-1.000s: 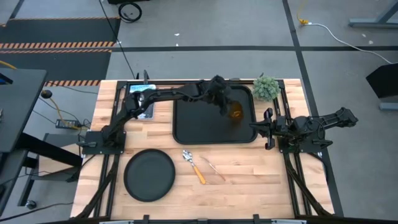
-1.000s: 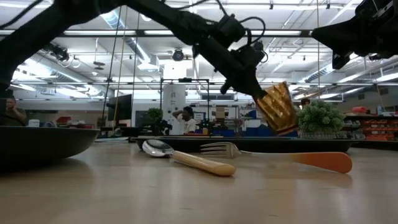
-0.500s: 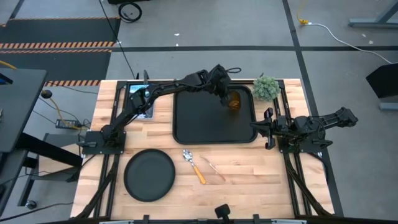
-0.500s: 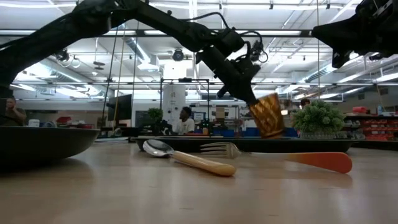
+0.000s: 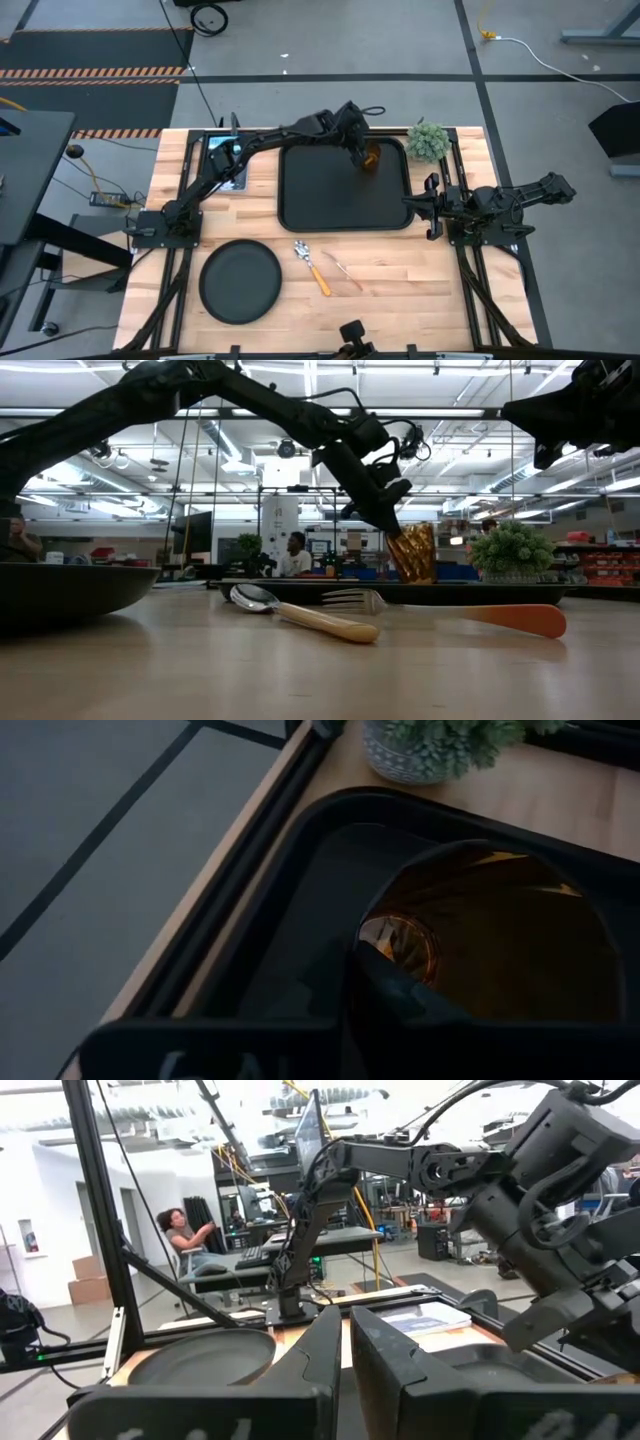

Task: Pick and place plate/cup/fork/spoon on tray
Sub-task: Put the brown cup on the top right of the black tray

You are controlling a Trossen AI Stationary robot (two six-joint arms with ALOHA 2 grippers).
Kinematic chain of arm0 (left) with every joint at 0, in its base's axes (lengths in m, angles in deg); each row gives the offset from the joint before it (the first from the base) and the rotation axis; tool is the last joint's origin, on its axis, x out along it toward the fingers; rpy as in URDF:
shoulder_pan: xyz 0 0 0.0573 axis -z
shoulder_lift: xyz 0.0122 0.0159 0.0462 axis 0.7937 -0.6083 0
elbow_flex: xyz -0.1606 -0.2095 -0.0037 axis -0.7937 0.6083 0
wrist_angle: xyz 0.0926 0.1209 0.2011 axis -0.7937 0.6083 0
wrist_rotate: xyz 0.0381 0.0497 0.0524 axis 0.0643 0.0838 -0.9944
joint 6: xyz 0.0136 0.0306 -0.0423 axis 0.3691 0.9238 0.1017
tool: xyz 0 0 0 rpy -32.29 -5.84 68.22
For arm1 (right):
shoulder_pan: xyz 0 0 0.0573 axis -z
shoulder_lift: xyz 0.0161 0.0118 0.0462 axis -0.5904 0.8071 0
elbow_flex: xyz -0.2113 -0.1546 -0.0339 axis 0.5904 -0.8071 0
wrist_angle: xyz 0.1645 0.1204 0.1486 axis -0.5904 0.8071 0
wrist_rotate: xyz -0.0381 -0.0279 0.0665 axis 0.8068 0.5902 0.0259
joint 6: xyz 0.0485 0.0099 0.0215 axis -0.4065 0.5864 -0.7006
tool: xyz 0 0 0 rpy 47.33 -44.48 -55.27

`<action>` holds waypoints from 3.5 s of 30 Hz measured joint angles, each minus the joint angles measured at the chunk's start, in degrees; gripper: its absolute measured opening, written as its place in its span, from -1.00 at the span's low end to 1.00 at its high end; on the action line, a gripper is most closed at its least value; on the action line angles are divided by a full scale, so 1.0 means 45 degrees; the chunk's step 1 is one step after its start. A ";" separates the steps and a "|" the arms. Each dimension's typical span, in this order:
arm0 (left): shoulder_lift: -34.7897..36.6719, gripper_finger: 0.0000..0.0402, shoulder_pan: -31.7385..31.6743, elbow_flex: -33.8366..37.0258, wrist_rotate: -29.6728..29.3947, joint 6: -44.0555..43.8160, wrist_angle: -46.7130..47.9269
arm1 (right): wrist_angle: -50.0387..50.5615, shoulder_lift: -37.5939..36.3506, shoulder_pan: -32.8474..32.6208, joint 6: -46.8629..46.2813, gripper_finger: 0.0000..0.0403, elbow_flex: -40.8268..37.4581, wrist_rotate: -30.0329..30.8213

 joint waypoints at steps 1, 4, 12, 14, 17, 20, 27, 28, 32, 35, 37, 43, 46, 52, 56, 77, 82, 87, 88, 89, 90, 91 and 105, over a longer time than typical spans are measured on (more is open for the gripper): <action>0.0000 -0.89 0.0020 0.0000 -0.0007 -0.0001 0.0009 | 0.0001 0.0000 -0.0003 -0.0002 -0.83 0.0000 0.0000; 0.0000 -0.81 0.0073 0.0000 -0.0015 0.0181 -0.0016 | 0.0000 0.0000 0.0000 0.0000 -0.83 0.0000 0.0000; 0.0000 -0.53 0.0205 0.0000 -0.0025 0.0619 -0.0081 | 0.0005 0.0000 0.0000 -0.0001 -0.83 0.0000 0.0000; 0.0000 -0.47 0.0210 0.0000 -0.0022 0.0641 -0.0154 | 0.0005 0.0000 0.0000 0.0000 -0.83 0.0000 0.0000; 0.0000 -0.40 0.0183 0.0000 -0.0020 0.0678 -0.0259 | 0.0005 0.0000 0.0000 0.0000 -0.83 0.0000 0.0000; 0.0000 -0.33 0.0137 0.0000 -0.0025 0.0915 -0.0292 | 0.0005 0.0000 0.0000 0.0000 -0.83 0.0000 0.0000; 0.0063 -0.26 0.0095 -0.0428 0.0403 0.1018 0.0108 | 0.0005 0.0000 0.0000 0.0000 -0.83 -0.0005 0.0000; 0.0070 -0.26 0.0084 -0.0678 0.0520 0.1147 0.0436 | 0.0008 0.0000 0.0000 0.0000 -0.83 -0.0005 0.0000; 0.0117 -0.26 0.0007 -0.1656 0.0616 0.1928 0.2087 | 0.0010 0.0000 -0.0005 0.0000 -0.83 -0.0005 -0.0001; 0.0119 -0.26 -0.0080 -0.2235 0.0607 0.2248 0.3135 | 0.0009 0.0000 0.0000 0.0000 -0.83 -0.0005 0.0000; 0.0136 -0.27 -0.0147 -0.2359 0.0607 0.2243 0.3683 | 0.0007 0.0000 -0.0002 -0.0003 -0.83 -0.0005 -0.0002; 0.0138 -0.29 -0.0319 -0.1384 0.0602 0.1515 0.4116 | 0.0010 0.0000 -0.0005 0.0000 -0.83 -0.0005 -0.0005; 0.0102 -0.29 -0.0244 -0.0587 0.0596 0.1506 0.4063 | 0.0010 0.0000 -0.0002 -0.0001 -0.83 -0.0005 -0.0004; 0.0102 -0.29 -0.0039 0.0287 0.0623 0.0782 0.2851 | 0.0005 0.0000 0.0000 -0.0005 -0.83 -0.0005 -0.0002; 0.0102 -0.30 0.0171 0.0706 0.0453 0.0358 0.1738 | 0.0010 0.0000 -0.0003 -0.0003 -0.83 -0.0008 -0.0005; -0.0208 -0.37 0.0969 0.0864 -0.1939 0.0509 -0.0408 | 0.0010 -0.0002 -0.0003 0.0000 -0.83 -0.0010 -0.0007; -0.0458 -0.48 0.0945 0.0865 -0.1939 0.0515 -0.0802 | 0.0009 -0.0005 0.0000 -0.0005 -0.83 -0.0010 -0.0001; -0.0640 -0.60 0.1121 0.0865 -0.1934 0.0603 -0.1370 | 0.0008 -0.0005 -0.0002 -0.0002 -0.83 -0.0010 -0.0013; -0.0641 -0.62 0.1146 0.0865 -0.1934 0.0611 -0.1511 | 0.0005 -0.0005 -0.0005 -0.0001 -0.83 -0.0010 -0.0015; -0.0637 -0.65 0.1180 0.0861 -0.1934 0.0612 -0.1603 | 0.0005 -0.0005 0.0000 -0.0004 -0.83 -0.0010 -0.0009; -0.0631 -0.67 0.1219 0.0860 -0.1934 0.0614 -0.1682 | 0.0005 -0.0005 -0.0005 0.0000 -0.83 -0.0010 -0.0005; -0.0631 -0.70 0.1234 0.0860 -0.1926 0.0612 -0.1743 | 0.0010 -0.0005 -0.0005 0.0000 -0.83 -0.0010 -0.0010; -0.0631 -0.95 0.1236 0.0860 -0.1675 0.0545 -0.2434 | 0.0009 -0.0005 -0.0005 -0.0004 -0.83 -0.0010 -0.0004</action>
